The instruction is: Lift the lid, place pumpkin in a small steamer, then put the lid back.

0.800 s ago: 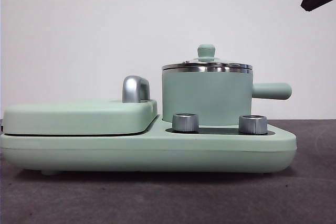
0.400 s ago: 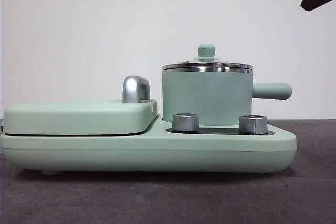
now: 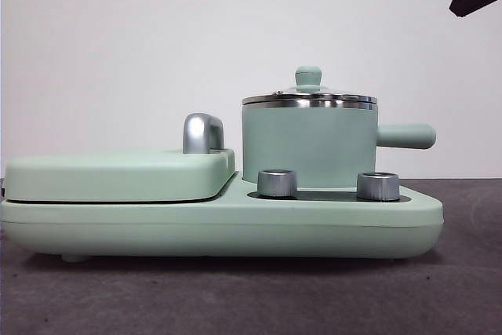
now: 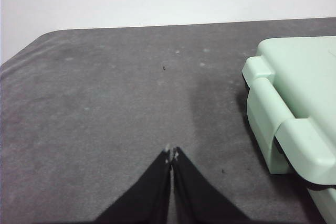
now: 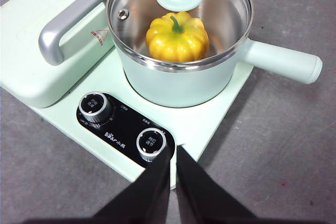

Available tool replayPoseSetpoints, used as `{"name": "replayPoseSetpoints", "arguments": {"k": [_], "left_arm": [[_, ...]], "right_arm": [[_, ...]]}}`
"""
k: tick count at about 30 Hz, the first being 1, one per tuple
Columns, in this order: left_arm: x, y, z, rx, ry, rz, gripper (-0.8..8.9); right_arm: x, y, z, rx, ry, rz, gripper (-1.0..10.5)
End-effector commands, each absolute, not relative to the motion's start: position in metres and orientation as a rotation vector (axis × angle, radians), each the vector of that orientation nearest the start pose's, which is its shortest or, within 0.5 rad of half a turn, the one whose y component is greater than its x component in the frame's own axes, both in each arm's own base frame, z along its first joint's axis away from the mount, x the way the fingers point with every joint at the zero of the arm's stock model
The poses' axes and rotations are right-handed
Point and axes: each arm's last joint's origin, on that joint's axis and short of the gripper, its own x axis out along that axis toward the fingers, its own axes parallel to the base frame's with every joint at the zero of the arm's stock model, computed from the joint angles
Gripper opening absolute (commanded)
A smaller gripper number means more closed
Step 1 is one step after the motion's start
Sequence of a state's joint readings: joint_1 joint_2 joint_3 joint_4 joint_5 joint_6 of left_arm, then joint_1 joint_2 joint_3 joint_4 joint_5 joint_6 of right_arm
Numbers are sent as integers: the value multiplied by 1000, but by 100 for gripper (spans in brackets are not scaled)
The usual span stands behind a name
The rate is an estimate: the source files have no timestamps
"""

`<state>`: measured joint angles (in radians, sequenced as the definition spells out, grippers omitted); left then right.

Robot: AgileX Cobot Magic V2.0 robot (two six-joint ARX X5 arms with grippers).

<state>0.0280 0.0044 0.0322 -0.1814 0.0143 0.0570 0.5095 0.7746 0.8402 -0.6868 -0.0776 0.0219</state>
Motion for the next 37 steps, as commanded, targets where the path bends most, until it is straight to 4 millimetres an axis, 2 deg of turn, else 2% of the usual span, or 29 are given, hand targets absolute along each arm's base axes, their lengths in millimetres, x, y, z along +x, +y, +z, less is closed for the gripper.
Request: {"name": "replayPoseSetpoints", "arguments": {"k": [1, 5, 7, 10, 13, 16, 26, 37], "left_arm": [[96, 2, 150, 52, 179, 11, 7], [96, 2, 150, 52, 179, 11, 7], [96, 2, 150, 52, 179, 11, 7], [96, 2, 150, 52, 179, 11, 7], [96, 2, 150, 52, 179, 11, 7], [96, 2, 150, 52, 179, 11, 7], [96, 2, 150, 52, 179, 11, 7], [96, 2, 150, 52, 178, 11, 7]], "right_arm": [[128, 73, 311, -173, 563, 570, 15], [129, 61, 301, -174, 332, 490, 15], [126, 52, 287, -143, 221, 436, 15], [120, 36, 256, -117, 128, 332, 15], [112, 22, 227, -105, 126, 221, 15], [106, 12, 206, -74, 122, 130, 15], [96, 2, 157, -51, 92, 35, 15], [96, 1, 154, -38, 133, 14, 15]]}}
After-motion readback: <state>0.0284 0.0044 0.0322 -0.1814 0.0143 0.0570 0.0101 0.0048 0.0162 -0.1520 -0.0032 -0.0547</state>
